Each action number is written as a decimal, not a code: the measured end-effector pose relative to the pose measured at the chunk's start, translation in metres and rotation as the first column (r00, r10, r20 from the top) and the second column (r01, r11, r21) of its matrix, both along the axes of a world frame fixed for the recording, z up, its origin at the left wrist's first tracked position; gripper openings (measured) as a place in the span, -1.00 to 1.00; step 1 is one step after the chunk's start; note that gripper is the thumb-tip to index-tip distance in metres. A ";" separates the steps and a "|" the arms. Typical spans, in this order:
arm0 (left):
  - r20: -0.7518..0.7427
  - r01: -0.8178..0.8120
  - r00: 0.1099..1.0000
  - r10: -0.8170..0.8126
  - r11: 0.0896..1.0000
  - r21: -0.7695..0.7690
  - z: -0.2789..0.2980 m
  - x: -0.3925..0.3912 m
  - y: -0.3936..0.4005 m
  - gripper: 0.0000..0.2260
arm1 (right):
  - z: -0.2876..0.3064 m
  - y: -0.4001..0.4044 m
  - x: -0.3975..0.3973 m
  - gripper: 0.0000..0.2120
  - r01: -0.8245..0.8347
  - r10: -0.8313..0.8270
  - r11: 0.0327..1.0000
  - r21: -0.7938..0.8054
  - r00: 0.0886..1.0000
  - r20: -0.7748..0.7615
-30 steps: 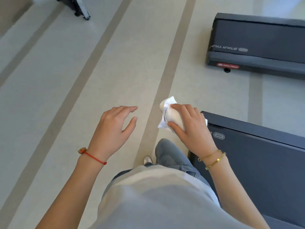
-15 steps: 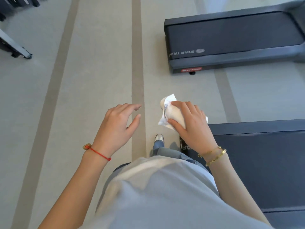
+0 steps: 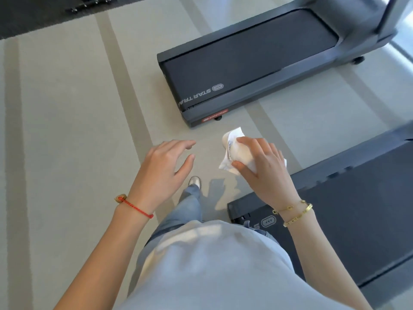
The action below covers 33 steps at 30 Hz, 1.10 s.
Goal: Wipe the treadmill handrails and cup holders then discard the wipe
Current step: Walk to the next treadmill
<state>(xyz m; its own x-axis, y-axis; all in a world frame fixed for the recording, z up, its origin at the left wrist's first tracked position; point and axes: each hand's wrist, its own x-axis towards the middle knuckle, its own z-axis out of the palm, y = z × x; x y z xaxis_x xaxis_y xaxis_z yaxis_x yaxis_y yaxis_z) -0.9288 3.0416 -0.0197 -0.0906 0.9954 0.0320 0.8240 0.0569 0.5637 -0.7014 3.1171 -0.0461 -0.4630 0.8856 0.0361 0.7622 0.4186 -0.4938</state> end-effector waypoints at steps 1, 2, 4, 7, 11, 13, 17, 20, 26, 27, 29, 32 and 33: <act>-0.004 0.032 0.999 -0.032 0.999 0.002 -0.002 -0.002 0.021 -0.73 | -0.003 0.013 0.001 -0.59 0.036 -0.036 0.999 -0.006 0.999 -0.011; -0.008 0.064 0.998 -0.064 0.998 0.003 -0.004 -0.005 0.043 -0.73 | -0.007 0.025 0.001 -0.60 0.072 -0.072 0.997 -0.005 0.997 -0.024; -0.012 0.123 0.992 -0.123 0.992 0.004 -0.009 -0.010 0.087 -0.74 | -0.014 0.054 0.001 -0.61 0.143 -0.143 0.990 0.001 0.989 -0.045; -0.007 0.210 0.978 -0.210 0.978 0.022 -0.016 -0.016 0.157 -0.74 | -0.023 0.102 -0.003 -0.62 0.233 -0.233 0.972 -0.002 0.971 -0.052; -0.015 0.326 0.945 -0.326 0.945 0.026 -0.014 -0.019 0.267 -0.70 | -0.023 0.181 -0.007 -0.62 0.359 -0.358 0.933 0.008 0.932 -0.056; -0.032 0.387 0.922 -0.386 0.921 0.033 -0.009 -0.017 0.318 -0.69 | -0.018 0.217 -0.006 -0.63 0.423 -0.420 0.906 0.025 0.905 -0.071; -0.058 0.523 0.851 -0.521 0.852 0.012 -0.001 -0.004 0.406 -0.70 | -0.010 0.276 0.000 -0.62 0.528 -0.526 0.848 0.045 0.849 -0.056; -0.066 0.607 0.793 -0.606 0.795 -0.010 0.004 0.014 0.456 -0.72 | -0.004 0.306 0.011 -0.62 0.612 -0.609 0.790 0.040 0.791 -0.062; -0.026 0.731 0.680 -0.733 0.680 -0.045 0.010 0.071 0.539 -0.70 | 0.000 0.352 0.046 -0.62 0.731 -0.729 0.682 0.023 0.683 -0.049; -0.026 0.750 0.660 -0.751 0.660 -0.046 0.009 0.083 0.552 -0.70 | 0.000 0.361 0.054 -0.62 0.748 -0.747 0.663 0.024 0.663 -0.050; -0.031 0.787 0.615 -0.788 0.616 -0.038 0.006 0.110 0.580 -0.70 | -0.001 0.378 0.073 -0.62 0.779 -0.777 0.627 0.024 0.627 -0.056; -0.041 0.827 0.561 -0.827 0.562 -0.025 0.000 0.154 0.620 -0.69 | -0.004 0.407 0.107 -0.61 0.813 -0.811 0.582 0.026 0.583 -0.053; -0.043 0.836 0.547 -0.836 0.548 -0.017 -0.001 0.171 0.633 -0.69 | -0.005 0.418 0.120 -0.61 0.822 -0.820 0.569 0.027 0.569 -0.052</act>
